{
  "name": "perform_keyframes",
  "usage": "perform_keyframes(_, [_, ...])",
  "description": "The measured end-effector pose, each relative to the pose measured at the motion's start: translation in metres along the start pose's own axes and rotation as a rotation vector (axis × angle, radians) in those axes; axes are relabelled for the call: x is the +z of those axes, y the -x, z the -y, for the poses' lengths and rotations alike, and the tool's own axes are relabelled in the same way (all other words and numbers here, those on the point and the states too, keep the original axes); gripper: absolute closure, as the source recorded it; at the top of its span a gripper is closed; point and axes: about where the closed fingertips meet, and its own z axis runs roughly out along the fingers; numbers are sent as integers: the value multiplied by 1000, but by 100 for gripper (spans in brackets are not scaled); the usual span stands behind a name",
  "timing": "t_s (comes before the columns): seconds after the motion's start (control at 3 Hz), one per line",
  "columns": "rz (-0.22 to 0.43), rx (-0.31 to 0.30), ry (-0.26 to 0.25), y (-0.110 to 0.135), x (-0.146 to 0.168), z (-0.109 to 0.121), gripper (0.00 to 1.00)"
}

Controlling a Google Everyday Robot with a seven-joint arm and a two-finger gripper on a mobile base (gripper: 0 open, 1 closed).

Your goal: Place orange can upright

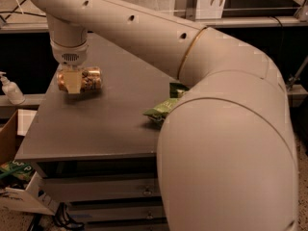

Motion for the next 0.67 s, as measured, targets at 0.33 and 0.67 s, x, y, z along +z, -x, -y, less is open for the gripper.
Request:
perform_keyframes(0.33, [169, -6, -30, 12, -26, 5, 100])
perform_keyframes(0.67, [388, 9, -46, 14, -40, 6, 100])
